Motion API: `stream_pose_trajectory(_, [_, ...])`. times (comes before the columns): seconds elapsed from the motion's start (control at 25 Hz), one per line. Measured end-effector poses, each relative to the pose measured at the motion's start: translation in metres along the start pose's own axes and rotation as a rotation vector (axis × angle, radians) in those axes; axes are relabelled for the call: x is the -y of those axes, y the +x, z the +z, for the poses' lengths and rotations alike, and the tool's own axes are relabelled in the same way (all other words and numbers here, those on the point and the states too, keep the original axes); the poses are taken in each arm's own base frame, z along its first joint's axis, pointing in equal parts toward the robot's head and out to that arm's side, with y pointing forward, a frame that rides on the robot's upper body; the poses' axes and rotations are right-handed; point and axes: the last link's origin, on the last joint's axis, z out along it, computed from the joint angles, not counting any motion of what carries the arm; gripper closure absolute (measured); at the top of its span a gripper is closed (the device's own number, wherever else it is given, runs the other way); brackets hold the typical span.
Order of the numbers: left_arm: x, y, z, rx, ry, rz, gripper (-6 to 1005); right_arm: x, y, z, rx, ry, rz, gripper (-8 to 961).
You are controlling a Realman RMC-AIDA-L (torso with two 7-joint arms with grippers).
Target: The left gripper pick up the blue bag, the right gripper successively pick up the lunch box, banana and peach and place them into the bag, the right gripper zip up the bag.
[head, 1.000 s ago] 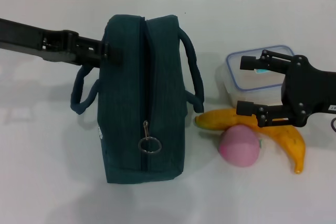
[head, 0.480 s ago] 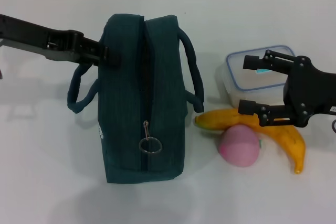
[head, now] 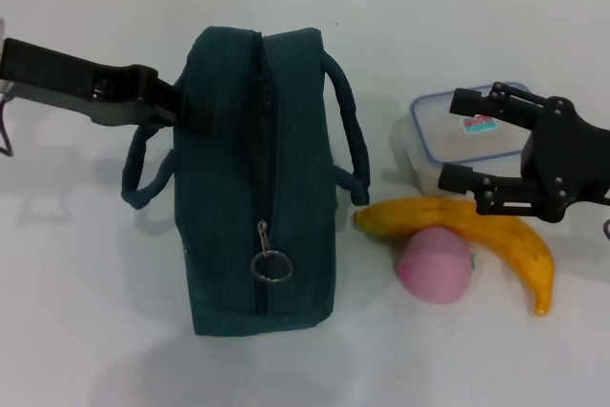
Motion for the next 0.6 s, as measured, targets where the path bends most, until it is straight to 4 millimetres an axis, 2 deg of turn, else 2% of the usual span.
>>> stream_pose_trajectory(0.04, [0.0, 0.0, 0.0, 0.0, -0.001, 0.0, 719, 0.0, 0.0, 0.0, 0.004, 0.003, 0.004, 71])
stream_pose_trajectory(0.16, [0.0, 0.0, 0.0, -0.002, 0.0, 0.0, 892, 0.0, 0.001, -0.001, 0.021, 0.011, 0.016, 71])
stream_pose_trajectory(0.44, [0.002, -0.002, -0.001, -0.011, 0.0, -0.003, 953, 0.003, 0.002, -0.009, 0.154, 0.11, 0.1, 71])
stream_pose_trajectory(0.6, [0.002, -0.004, 0.002, -0.016, -0.008, 0.014, 952, 0.013, 0.007, -0.026, 0.279, 0.271, 0.179, 71])
